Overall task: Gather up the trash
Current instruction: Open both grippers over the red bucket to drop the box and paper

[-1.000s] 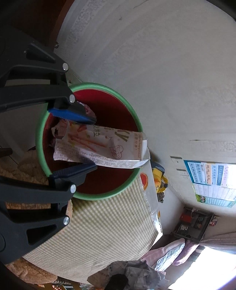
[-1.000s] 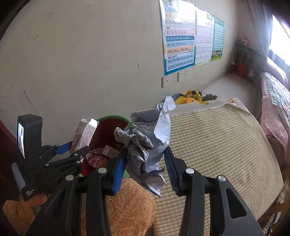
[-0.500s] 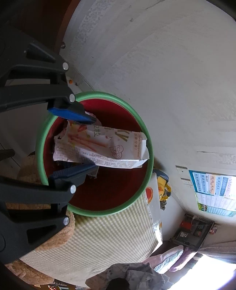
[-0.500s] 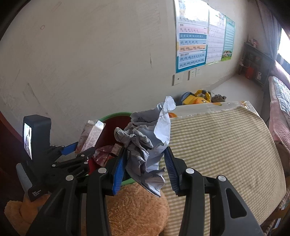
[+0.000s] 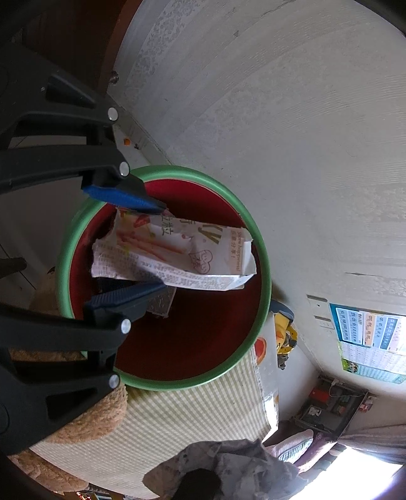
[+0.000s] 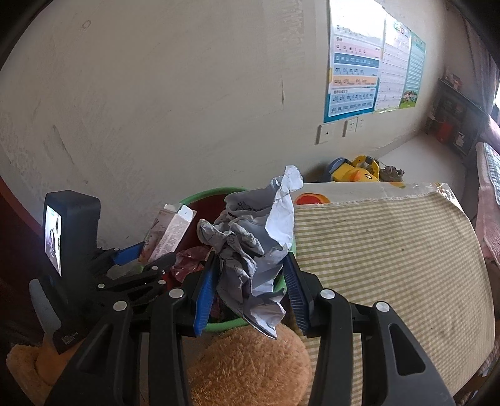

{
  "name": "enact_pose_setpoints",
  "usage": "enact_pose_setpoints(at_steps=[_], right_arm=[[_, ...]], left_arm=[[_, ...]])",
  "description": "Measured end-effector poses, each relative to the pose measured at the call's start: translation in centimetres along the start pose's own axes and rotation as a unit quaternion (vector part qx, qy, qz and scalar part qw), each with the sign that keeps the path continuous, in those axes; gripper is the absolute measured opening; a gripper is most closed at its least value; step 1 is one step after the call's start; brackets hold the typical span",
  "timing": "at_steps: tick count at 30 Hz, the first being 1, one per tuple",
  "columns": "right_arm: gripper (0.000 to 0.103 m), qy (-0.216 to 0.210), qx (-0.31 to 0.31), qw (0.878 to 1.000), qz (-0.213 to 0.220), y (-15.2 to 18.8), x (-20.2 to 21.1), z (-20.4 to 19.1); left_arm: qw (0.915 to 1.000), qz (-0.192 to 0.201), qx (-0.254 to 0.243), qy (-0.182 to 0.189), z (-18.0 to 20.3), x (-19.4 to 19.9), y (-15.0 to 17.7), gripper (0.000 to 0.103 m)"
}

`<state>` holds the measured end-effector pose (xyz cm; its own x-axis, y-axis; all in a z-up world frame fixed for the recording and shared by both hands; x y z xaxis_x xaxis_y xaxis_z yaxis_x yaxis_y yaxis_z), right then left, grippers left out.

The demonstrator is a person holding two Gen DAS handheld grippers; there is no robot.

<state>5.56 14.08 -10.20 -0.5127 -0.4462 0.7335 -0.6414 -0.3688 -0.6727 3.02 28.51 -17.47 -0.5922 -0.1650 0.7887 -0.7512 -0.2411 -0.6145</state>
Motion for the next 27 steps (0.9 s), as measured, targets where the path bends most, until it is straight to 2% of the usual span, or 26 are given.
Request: enact_pose_setpoints(at_steps=[17, 27], right_arm=[[0.042, -0.014, 0.013, 1.0, -0.021, -0.6, -3.7, -1.3], [0.042, -0.014, 0.013, 1.0, -0.022, -1.0, -4.7, -1.2]], left_arm=[[0.9996, -0.025, -0.006, -0.009, -0.2, -3.2, 0.1, 0.044], [0.9996, -0.027, -0.008, -0.009, -0.1, -4.3, -0.6, 0.044]])
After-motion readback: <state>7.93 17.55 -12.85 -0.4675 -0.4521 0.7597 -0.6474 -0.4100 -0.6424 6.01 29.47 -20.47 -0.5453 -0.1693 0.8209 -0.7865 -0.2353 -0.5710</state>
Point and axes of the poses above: each gripper's, at about its wrist camera, not at the fingertips, and x roughly against the way its jaws point, z to its right, y to its underside, the point moved 4 cm from there along -x, roughly the way its jaws point, and after that the axes turned 5 degrees about z, right-handed, at the moved point
